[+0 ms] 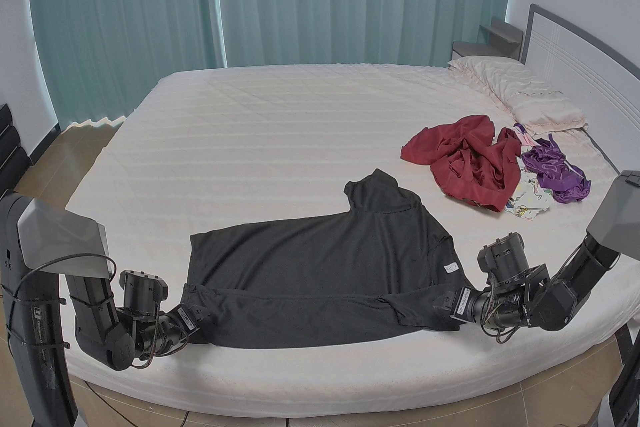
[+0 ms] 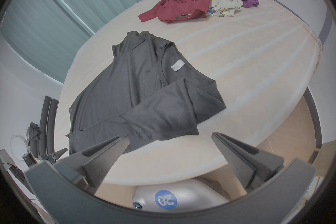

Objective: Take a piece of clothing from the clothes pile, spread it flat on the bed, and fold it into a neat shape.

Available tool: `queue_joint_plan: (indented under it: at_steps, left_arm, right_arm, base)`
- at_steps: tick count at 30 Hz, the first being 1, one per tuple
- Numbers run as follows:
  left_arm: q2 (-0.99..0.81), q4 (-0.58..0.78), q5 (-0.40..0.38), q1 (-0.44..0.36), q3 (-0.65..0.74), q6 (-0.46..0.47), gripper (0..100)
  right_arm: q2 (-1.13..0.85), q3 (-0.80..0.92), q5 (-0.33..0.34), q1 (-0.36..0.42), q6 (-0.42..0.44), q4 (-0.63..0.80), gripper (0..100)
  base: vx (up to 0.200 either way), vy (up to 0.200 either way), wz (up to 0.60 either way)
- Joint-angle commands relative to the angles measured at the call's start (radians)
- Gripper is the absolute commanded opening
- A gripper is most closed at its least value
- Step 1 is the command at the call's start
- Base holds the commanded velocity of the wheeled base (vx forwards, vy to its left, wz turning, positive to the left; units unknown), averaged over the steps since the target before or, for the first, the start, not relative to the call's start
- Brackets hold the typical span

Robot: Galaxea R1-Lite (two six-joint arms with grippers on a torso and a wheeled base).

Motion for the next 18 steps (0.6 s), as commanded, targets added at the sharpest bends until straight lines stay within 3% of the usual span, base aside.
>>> queue_joint_plan:
  at_steps: [1, 7, 18]
  left_arm:
    - [0.002, -0.002, 0.000, 0.000, 0.005, 0.000, 100]
    - [0.002, -0.002, 0.000, 0.000, 0.006, 0.002, 100]
    - [0.015, -0.020, 0.003, 0.000, 0.009, 0.017, 100]
  right_arm:
    - [0.110, -0.006, 0.011, -0.027, -0.012, -0.104, 100]
    - [0.218, -0.012, 0.053, -0.075, -0.078, -0.249, 100]
    - [0.278, -0.093, 0.103, -0.148, -0.109, -0.262, 100]
  base:
    - [0.000, 0.000, 0.00]
    - [0.000, 0.000, 0.00]
    - [0.000, 0.000, 0.00]
